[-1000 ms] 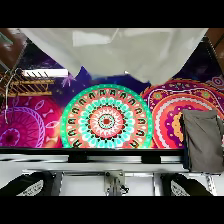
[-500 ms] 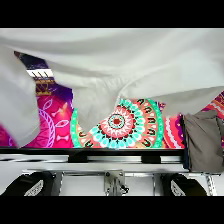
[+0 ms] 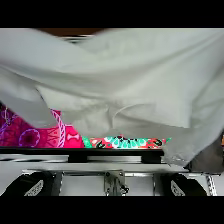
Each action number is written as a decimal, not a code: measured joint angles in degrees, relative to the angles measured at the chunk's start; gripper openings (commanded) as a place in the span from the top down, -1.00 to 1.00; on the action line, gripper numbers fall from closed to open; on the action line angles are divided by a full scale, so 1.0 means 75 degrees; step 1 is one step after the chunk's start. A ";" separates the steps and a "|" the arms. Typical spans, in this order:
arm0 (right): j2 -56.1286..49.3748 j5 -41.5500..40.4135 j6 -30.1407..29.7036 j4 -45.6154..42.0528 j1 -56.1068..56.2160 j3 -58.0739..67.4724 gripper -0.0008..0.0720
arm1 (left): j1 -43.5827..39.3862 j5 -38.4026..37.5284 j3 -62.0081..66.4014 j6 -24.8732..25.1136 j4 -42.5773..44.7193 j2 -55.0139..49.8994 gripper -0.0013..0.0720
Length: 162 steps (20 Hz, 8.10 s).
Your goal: Fold the shirts.
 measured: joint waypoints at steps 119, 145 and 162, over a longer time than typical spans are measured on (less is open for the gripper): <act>-0.5231 -0.2020 0.0015 0.0344 0.1655 -0.5505 0.81 | -0.1635 0.2363 -0.4033 0.1600 -0.1131 -0.6406 -0.57; -0.0446 0.0868 -0.1416 0.0379 0.1658 -0.2620 0.81 | -0.0589 -0.2597 -0.0431 0.0554 -0.4328 -0.2474 0.85; -0.1174 0.1676 -0.0560 0.1294 0.1667 -0.4674 0.81 | -0.0571 -0.1128 -0.4759 -0.0175 -0.3398 -0.1903 0.83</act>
